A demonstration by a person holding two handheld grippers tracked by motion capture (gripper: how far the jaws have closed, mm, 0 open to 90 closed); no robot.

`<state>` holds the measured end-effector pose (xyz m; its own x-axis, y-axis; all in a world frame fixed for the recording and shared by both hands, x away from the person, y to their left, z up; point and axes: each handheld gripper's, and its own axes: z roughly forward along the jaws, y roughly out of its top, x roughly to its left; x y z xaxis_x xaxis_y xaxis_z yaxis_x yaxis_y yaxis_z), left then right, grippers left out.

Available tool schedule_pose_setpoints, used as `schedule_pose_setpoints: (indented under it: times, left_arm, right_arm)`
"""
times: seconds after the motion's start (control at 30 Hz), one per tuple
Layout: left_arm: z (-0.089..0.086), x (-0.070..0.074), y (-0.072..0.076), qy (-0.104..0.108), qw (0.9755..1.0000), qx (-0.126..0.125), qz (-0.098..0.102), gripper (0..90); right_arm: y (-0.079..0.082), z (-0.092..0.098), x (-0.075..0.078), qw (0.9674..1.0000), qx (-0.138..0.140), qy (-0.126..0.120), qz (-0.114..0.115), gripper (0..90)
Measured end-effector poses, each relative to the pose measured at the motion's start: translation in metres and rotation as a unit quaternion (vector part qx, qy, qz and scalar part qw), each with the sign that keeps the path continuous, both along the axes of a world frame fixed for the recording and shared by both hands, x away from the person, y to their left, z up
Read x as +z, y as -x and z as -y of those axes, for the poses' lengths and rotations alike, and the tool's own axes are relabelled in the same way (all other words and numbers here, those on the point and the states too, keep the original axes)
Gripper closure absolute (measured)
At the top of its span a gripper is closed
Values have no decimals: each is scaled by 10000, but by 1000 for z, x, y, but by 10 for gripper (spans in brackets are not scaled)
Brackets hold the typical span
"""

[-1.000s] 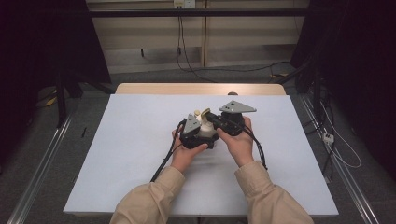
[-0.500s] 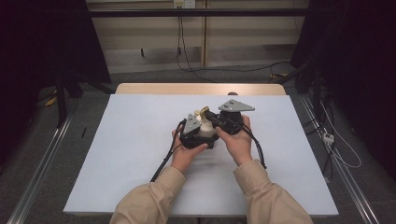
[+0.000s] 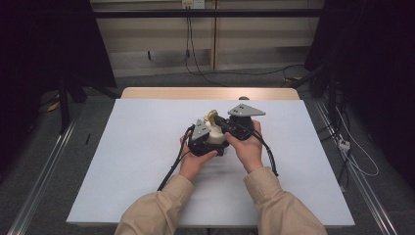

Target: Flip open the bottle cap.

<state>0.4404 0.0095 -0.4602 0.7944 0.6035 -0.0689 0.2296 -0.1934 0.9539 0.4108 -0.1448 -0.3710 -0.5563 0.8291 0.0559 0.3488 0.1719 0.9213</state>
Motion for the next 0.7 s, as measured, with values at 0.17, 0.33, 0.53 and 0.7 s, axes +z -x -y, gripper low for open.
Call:
schedule_pose_setpoints:
  times: [0.17, 0.33, 0.53, 0.7]
  left_arm:
    - [0, 0, 0, 26, 10000, -1, -17, 48]
    - [-1, 0, 0, 12, 10000, -16, -31, 47]
    - [-2, 1, 3, -169, 9998, 27, -40, 39]
    - [-4, 1, 5, -274, 9996, 65, -98, 36]
  right_arm:
    - [-2, -2, 1, 10000, 6, -34, 21, 896]
    - [0, -1, 2, 10000, -2, 12, 23, 861]
    - [6, 8, 2, 9999, -62, 78, 95, 754]
    - [13, 15, 0, 9998, -68, 74, 153, 674]
